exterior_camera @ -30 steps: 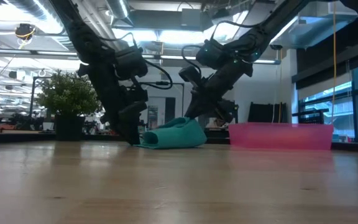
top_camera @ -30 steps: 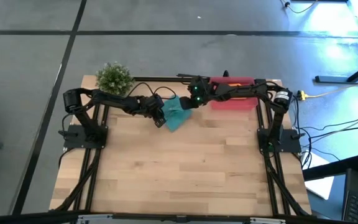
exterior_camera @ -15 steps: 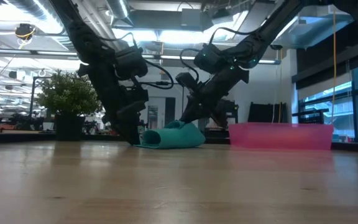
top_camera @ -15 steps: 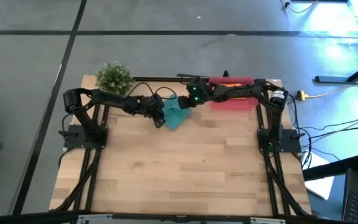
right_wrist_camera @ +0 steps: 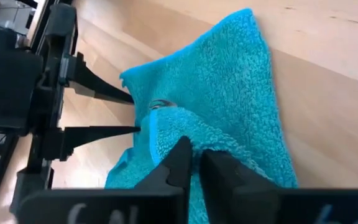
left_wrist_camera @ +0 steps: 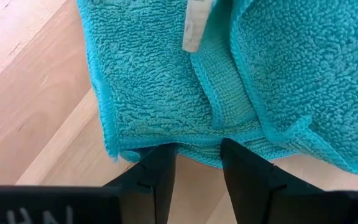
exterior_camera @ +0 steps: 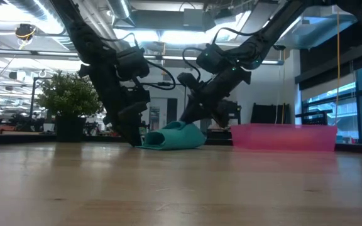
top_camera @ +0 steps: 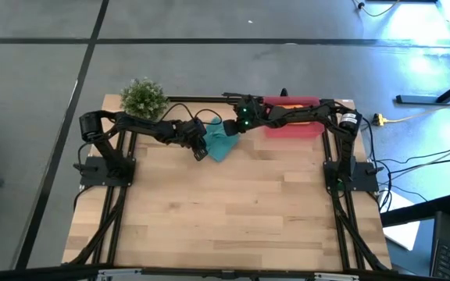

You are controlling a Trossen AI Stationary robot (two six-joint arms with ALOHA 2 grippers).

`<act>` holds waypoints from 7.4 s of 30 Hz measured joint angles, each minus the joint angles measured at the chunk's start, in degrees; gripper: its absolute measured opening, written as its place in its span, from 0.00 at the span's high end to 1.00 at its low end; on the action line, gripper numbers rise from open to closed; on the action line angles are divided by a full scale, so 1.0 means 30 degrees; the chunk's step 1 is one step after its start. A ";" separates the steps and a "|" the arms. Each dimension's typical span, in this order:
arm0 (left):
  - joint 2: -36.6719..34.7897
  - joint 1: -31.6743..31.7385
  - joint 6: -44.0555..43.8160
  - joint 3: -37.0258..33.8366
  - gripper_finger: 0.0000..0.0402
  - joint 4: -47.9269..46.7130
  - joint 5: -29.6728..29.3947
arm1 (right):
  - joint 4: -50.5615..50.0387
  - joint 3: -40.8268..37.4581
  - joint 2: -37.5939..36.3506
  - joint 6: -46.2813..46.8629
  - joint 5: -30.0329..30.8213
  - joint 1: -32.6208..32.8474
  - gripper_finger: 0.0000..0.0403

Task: Roll microfiber towels into tight, uniform cylinder then place into a basket
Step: Fold the blue microfiber towel

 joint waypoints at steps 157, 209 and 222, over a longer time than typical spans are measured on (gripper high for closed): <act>-0.7927 -1.0065 -0.3116 0.1690 0.69 -0.6692 0.0464 | -0.7673 -0.1042 -0.7727 -1.7061 -0.2006 0.4981 0.55; -0.7927 -1.3100 -0.3672 0.1654 0.68 -0.6841 -0.1749 | -0.2157 -0.1027 0.0728 -2.1993 0.5470 0.9127 0.55; -0.7927 -1.3097 -0.4088 0.1654 0.68 -0.6875 -0.2434 | -0.2160 -0.0991 0.0995 -2.1767 0.5973 0.9178 0.77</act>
